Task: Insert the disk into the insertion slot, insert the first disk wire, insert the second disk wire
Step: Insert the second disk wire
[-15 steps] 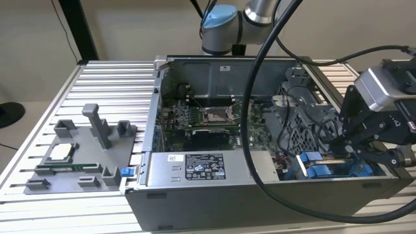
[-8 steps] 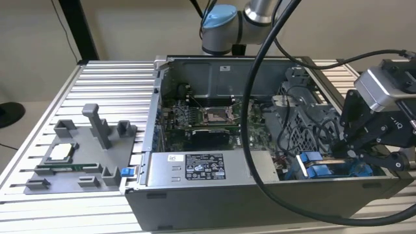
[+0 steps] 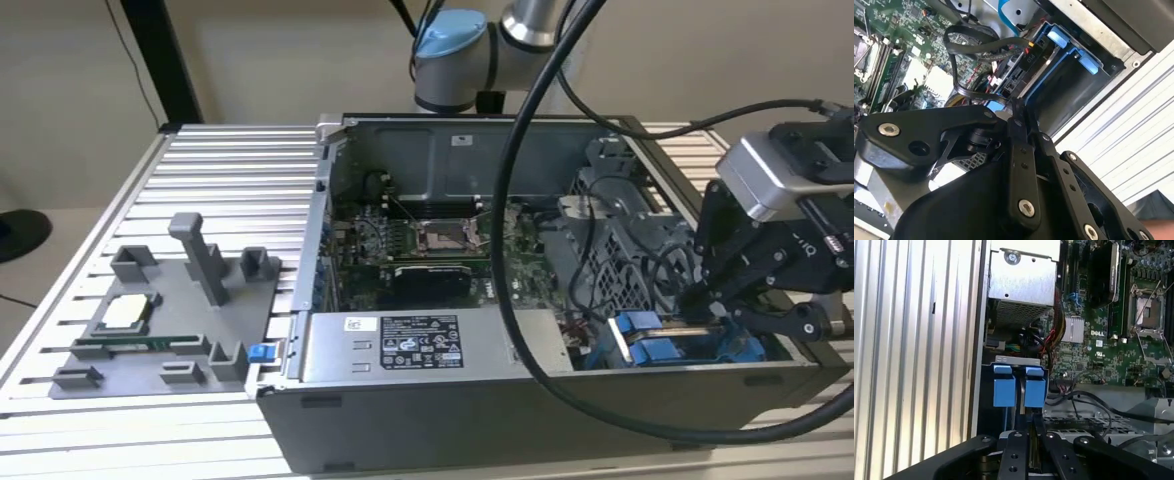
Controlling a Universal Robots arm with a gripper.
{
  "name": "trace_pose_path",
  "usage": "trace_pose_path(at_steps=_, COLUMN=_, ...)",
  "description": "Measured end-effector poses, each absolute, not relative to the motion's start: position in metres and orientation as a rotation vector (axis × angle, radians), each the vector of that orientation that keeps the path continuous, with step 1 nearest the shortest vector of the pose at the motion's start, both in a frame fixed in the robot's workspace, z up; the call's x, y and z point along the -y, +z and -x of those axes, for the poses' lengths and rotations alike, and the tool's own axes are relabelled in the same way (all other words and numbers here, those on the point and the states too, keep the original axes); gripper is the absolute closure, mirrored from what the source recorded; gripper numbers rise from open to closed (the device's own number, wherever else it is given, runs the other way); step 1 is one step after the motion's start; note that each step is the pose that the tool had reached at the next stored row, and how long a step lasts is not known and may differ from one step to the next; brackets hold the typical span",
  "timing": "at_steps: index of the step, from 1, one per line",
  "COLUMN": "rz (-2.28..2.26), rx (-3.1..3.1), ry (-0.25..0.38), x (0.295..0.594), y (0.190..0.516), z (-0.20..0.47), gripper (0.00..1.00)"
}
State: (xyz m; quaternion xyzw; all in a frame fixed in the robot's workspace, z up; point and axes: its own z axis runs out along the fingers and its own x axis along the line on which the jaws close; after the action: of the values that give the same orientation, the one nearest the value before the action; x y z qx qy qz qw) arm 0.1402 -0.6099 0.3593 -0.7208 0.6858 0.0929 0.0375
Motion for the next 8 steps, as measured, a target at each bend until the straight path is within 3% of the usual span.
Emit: trace_pose_path(at_steps=8, rz=2.209, rx=-2.099, ry=0.254, x=0.608, y=0.3572, z=-0.1422, gripper=1.0)
